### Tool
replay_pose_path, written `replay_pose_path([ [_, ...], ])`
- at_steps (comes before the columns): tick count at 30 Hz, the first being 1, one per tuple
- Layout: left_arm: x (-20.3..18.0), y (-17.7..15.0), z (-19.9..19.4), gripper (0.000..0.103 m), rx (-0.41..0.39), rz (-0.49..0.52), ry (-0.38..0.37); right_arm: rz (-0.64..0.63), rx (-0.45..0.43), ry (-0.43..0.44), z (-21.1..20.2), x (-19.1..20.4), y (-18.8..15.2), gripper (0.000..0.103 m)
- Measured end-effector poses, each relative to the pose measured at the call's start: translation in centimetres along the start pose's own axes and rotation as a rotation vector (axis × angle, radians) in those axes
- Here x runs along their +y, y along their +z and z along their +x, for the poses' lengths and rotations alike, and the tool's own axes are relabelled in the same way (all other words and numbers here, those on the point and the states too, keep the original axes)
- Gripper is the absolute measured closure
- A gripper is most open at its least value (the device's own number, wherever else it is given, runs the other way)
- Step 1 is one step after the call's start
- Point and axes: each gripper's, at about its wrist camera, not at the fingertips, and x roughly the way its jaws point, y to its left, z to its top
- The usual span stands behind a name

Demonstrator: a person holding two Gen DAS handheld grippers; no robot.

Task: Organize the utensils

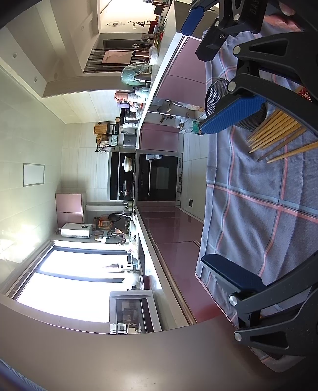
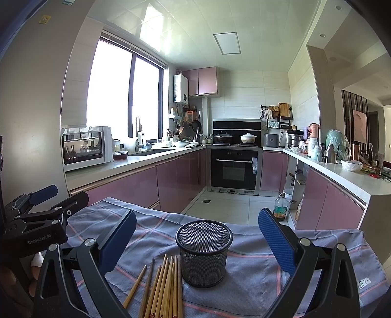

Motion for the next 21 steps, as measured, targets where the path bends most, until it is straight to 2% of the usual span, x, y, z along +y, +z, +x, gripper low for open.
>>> replay_pose_path([
  [21, 0.25, -0.35, 0.12, 0.006, 0.009, -0.010, -0.009, 0.001, -0.001, 0.002, -0.12, 0.02, 0.06, 0.006],
])
